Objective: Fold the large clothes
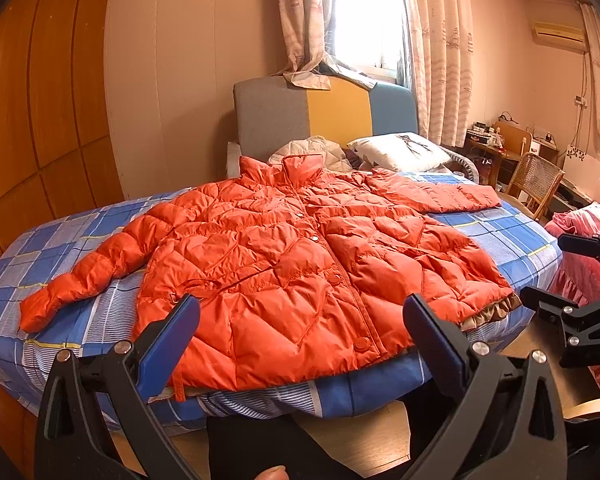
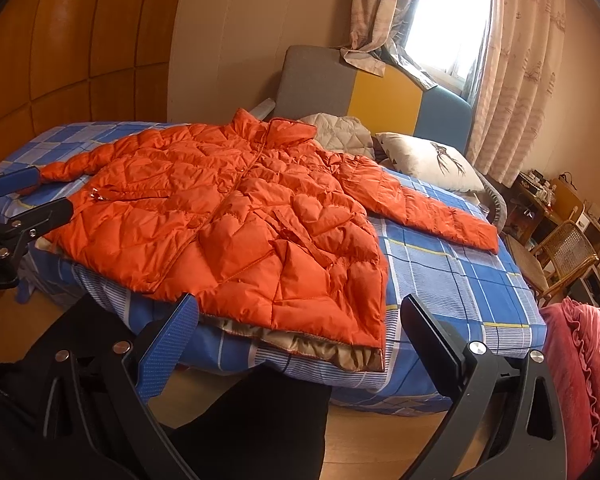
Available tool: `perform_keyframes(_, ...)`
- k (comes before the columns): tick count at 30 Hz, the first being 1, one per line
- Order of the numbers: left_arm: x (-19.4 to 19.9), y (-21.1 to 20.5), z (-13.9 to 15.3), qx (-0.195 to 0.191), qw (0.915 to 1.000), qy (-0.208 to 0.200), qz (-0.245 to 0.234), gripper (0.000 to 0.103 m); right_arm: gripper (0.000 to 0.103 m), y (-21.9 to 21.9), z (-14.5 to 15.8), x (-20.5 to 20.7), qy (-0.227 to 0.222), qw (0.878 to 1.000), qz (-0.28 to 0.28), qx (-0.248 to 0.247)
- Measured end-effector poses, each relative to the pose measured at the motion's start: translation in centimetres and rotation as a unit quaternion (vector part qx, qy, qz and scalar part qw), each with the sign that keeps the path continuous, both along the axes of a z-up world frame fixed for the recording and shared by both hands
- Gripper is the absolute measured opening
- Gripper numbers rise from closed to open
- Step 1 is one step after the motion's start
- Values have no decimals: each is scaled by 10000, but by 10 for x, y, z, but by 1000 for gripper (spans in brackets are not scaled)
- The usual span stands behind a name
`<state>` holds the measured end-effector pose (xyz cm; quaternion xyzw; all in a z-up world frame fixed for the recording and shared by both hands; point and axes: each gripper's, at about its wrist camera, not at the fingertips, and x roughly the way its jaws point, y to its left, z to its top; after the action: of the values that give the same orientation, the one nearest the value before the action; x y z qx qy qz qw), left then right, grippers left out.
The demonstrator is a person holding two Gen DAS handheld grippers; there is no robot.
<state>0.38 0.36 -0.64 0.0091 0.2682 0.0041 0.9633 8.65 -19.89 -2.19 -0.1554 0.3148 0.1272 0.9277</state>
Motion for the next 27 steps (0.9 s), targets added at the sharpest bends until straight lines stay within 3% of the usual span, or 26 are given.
perform_keyframes(27, 2, 4, 0, -100, 9999, 71, 25, 101, 100, -6, -5, 4, 16, 9999, -113, 18)
